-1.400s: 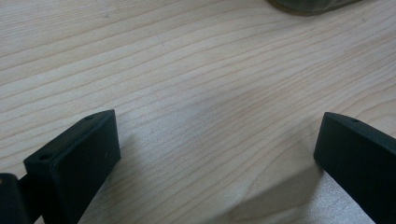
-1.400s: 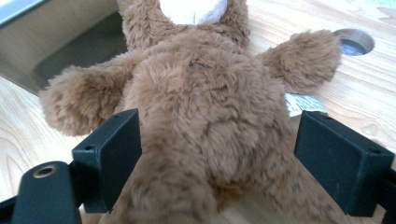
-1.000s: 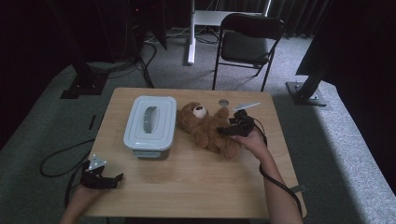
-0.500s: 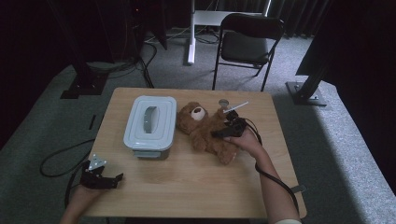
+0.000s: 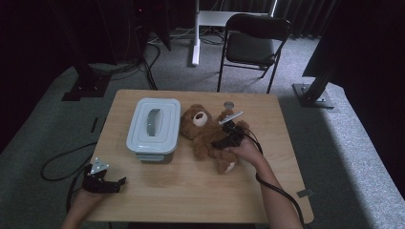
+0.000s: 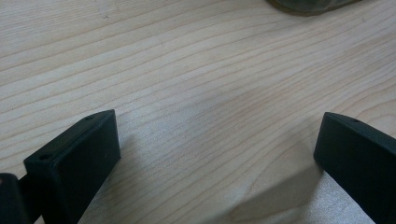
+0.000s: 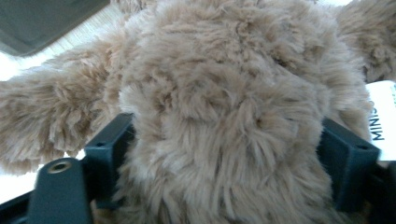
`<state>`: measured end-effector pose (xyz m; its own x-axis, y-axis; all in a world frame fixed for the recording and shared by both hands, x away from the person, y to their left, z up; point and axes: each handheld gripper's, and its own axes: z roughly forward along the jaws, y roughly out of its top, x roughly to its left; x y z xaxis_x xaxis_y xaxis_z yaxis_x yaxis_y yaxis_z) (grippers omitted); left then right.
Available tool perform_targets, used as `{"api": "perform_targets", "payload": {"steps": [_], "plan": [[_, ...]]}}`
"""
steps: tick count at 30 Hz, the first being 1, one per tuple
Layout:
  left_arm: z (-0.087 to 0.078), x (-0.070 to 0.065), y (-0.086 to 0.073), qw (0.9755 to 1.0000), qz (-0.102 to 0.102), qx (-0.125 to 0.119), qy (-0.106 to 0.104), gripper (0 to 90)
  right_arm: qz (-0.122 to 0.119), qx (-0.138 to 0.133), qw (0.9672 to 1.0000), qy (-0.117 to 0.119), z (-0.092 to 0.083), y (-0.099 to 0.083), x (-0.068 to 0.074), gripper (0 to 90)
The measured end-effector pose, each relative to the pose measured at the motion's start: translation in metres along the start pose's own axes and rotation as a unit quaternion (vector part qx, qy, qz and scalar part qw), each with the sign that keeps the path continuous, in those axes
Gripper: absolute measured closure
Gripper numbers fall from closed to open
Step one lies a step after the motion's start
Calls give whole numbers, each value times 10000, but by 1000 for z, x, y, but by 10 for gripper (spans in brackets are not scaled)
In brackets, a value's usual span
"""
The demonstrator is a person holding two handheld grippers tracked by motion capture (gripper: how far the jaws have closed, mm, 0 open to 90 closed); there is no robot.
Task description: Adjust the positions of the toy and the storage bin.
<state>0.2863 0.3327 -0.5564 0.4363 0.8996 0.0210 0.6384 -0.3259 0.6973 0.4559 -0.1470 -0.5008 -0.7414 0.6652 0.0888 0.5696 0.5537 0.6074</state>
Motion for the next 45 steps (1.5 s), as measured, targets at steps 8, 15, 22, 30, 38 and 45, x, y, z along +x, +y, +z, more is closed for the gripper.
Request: {"api": "perform_targets", "payload": {"steps": [8, 15, 22, 30, 38, 45], "plan": [[0, 0, 0, 10000, -4, -2, 2, 10, -57, -412, 9981, -465, -7, -8, 11, 532], [0, 0, 0, 10000, -4, 1, 1, 10, 258, -773, 9956, -468, -19, -8, 10, 663], [0, 0, 0, 10000, -1, 0, -4, 10, 745, -1038, 9904, -527, -29, -9, 4, 684], [0, 0, 0, 10000, 10, 4, -10, 10, 1227, -1381, 9749, -1246, -54, -15, -8, 689], [0, 0, 0, 10000, 10, 6, -10, 11, 1736, -1454, 9510, -2104, -79, -22, -31, 688], [0, 0, 0, 10000, 11, 5, -10, 11, 2206, -1513, 9231, -2762, -94, -24, -51, 687]]}}
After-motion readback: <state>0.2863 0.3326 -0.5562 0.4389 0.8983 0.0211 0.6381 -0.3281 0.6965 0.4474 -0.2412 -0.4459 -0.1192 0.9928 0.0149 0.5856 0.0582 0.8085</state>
